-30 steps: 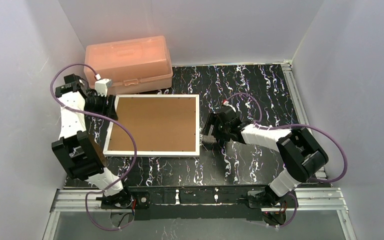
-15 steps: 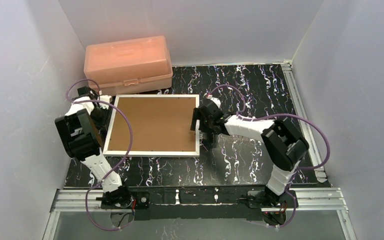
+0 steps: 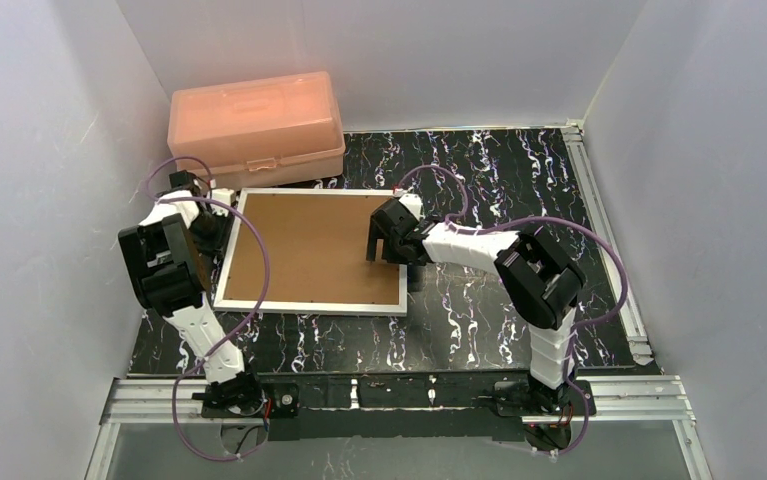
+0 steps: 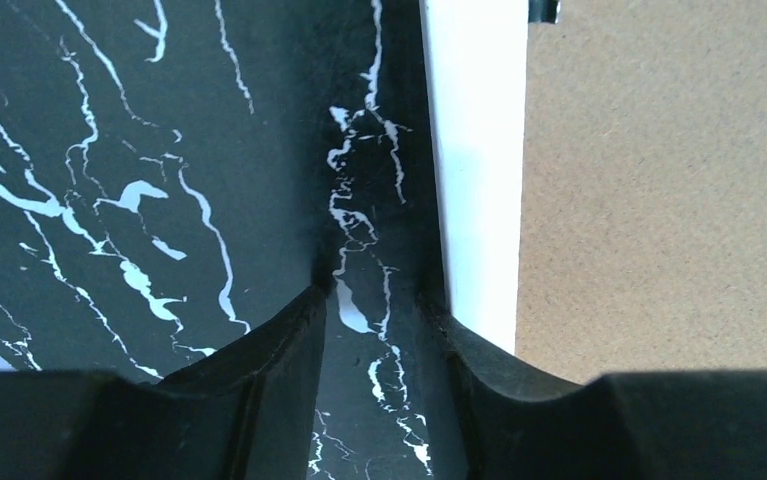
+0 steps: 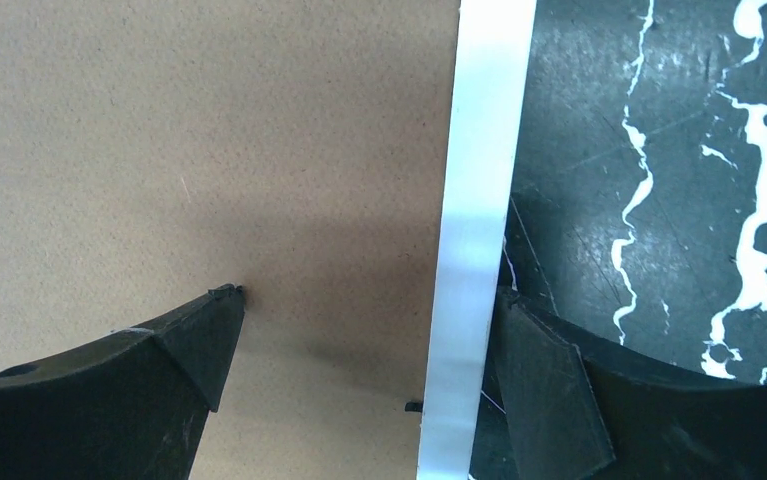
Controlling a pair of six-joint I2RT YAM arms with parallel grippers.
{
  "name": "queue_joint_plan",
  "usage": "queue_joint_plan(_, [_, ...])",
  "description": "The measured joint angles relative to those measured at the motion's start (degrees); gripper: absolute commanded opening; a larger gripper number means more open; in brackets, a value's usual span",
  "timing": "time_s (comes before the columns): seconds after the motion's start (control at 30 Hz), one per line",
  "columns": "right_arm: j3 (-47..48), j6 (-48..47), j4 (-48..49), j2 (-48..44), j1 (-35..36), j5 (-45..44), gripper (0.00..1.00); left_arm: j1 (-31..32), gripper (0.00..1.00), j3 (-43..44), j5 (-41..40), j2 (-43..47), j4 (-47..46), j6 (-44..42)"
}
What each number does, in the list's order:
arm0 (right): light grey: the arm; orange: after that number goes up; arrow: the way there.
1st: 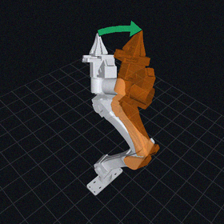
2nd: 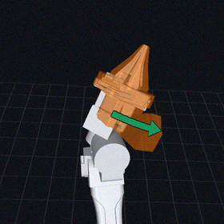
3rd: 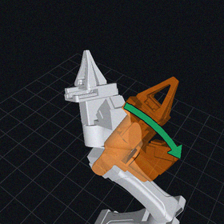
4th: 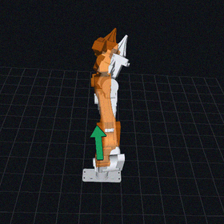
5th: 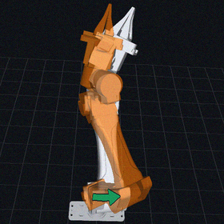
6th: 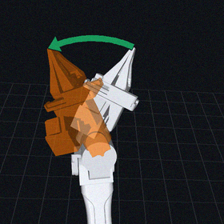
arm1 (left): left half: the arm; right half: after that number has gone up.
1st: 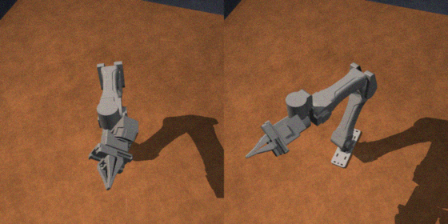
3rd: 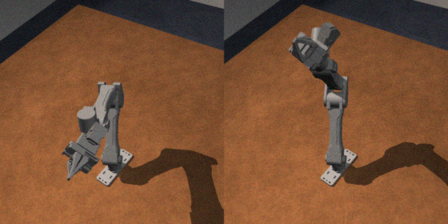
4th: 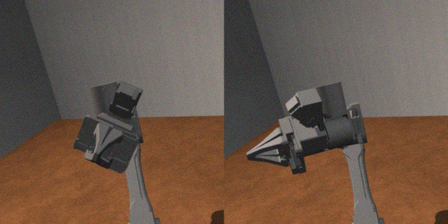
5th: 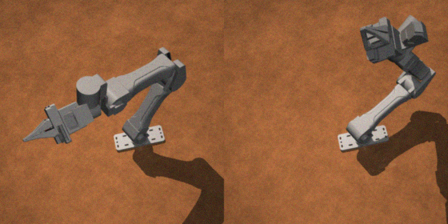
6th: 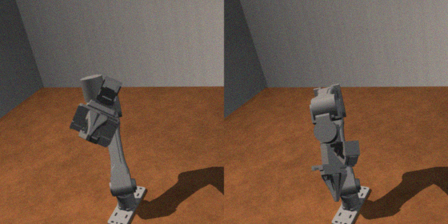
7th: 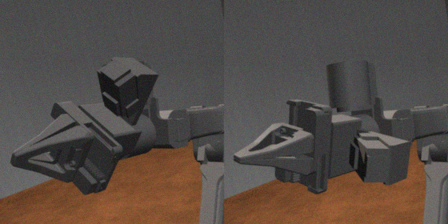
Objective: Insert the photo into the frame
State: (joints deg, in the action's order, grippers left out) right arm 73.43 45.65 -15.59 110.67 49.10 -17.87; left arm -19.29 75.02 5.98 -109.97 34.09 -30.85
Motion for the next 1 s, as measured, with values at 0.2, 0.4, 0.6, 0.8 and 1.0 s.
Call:
queue_joint_plan(0.2, [-4.31, 2.08, -0.15, -3.89, -0.48, 2.14, 0.99, 1.81, 0.31, 0.04, 1.38, -0.04, 0.66, 0.0])
queue_joint_plan(0.4, [-13.29, 6.97, 1.14, -12.46, -2.21, 8.46, 0.99, 4.42, 0.26, 0.48, 4.87, -0.31, 1.51, -0.92])
queue_joint_plan(0.6, [-15.39, 9.27, 1.73, -15.78, -3.13, 9.9, 0.99, 4.87, 0.24, 0.85, 6.6, -0.52, 2.47, -2.23])
queue_joint_plan(0.8, [-16.83, 10.51, 2.93, -20.5, -3.85, 10.34, 0.98, 4.9, 0.24, 0.87, 6.91, -0.52, 2.75, -3.06])
queue_joint_plan(1.0, [-18.91, 11.72, 5.07, -25.92, -4.04, 10.45, 0.97, 4.9, 0.24, 1.75, 6.97, -1.05, 3.67, -3.21])
